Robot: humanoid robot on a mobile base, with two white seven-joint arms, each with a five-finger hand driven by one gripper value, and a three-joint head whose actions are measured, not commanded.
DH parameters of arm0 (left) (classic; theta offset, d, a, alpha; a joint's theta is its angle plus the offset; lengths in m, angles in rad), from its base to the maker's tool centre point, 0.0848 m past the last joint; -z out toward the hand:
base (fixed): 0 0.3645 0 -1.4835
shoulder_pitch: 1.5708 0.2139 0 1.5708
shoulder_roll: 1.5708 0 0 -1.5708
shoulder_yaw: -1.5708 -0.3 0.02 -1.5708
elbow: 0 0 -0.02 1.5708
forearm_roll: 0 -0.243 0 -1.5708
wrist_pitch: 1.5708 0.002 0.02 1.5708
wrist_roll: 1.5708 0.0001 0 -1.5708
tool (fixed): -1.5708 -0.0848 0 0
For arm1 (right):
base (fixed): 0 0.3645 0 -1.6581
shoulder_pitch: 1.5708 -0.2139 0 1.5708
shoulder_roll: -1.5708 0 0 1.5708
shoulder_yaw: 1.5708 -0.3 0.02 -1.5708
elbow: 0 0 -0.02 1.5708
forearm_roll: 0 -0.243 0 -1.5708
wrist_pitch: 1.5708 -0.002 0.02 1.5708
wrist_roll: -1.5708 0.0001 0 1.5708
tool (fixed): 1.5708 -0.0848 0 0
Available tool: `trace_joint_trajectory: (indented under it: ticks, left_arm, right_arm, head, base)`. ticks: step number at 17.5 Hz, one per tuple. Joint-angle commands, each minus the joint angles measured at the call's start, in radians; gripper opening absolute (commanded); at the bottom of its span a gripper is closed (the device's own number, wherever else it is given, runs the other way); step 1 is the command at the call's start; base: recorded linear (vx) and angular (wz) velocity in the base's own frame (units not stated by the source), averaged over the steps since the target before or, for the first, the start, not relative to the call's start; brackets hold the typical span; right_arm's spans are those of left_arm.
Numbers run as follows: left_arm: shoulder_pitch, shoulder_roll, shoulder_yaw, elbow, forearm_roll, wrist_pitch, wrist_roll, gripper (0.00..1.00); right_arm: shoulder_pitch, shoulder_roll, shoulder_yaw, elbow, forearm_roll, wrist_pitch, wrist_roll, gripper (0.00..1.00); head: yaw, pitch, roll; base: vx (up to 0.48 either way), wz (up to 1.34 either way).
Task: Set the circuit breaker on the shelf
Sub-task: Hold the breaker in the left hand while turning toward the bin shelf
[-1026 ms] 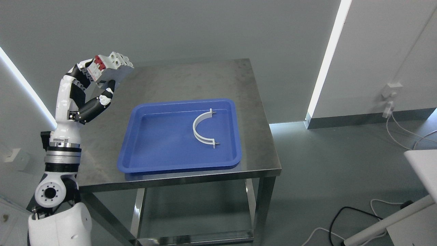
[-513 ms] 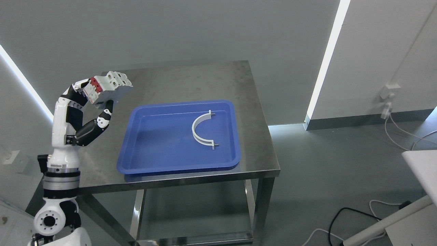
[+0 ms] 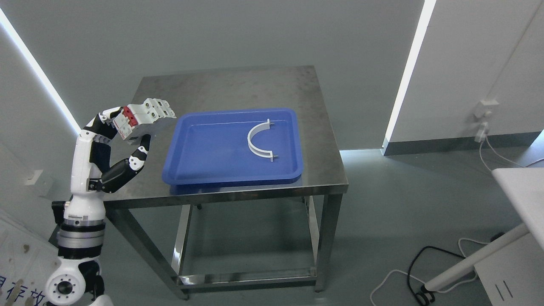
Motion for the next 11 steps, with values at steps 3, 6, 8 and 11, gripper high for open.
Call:
trace_joint_trajectory:
  ticks: [3,6,8,11]
  left_arm:
    - [0.056,0.015,-0.018,-0.044,0.029,-0.046,0.001,0.11]
    - [0.059,0.015,-0.023,-0.043,0.029,-0.063,0.001,0.11]
    - [0.058,0.015,-0.024,-0.044,0.029,-0.067,0.001,0.11]
    - [0.054,0.015,-0.023,-0.044,0.029,-0.098,0.001,0.11]
  right_arm:
    - [0.000,-0.017,0.000,0.000,0.000,0.000,-0.001,1.00]
    - [0.000,-0.017,0.000,0.000,0.000,0.000,-0.001,1.00]
    - [0.000,-0.017,0.000,0.000,0.000,0.000,-0.001,1.00]
    - [0.000,-0.017,0.000,0.000,0.000,0.000,-0.001,1.00]
  head:
    - [0.0000,0.000,0.000]
    - [0.0000,0.000,0.000]
    - [0.0000,0.000,0.000]
    - [0.0000,0.000,0.000]
  base:
    - [-0.361,-0.05]
    - [-0.336,-0.10]
    - [-0.381,-0.11]
    - [-0.348,-0.07]
